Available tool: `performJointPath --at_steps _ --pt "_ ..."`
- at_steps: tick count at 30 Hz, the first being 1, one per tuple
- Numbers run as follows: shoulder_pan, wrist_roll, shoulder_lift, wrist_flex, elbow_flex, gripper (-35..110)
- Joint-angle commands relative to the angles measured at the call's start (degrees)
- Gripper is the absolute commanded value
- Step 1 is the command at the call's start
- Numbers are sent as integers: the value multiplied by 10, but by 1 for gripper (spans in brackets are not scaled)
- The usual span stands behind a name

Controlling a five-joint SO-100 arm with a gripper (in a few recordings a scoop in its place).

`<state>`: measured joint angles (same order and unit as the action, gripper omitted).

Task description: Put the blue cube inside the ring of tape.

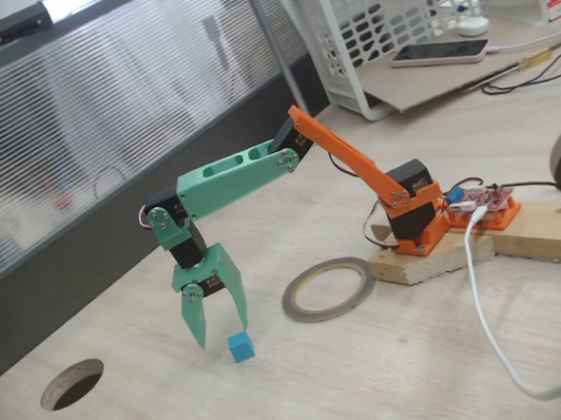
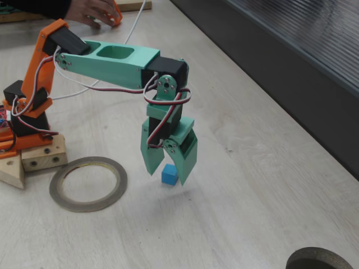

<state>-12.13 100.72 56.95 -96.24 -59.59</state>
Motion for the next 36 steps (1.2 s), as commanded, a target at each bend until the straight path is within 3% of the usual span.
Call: performJointPath --at_steps 1,17,25,36 --pt "-8 4 7 -1 3 48" --pt "-9 3 6 4 2 48" --pt "-4 4 17 139 -106 48" --pt "-6 4 17 143 -115 48"
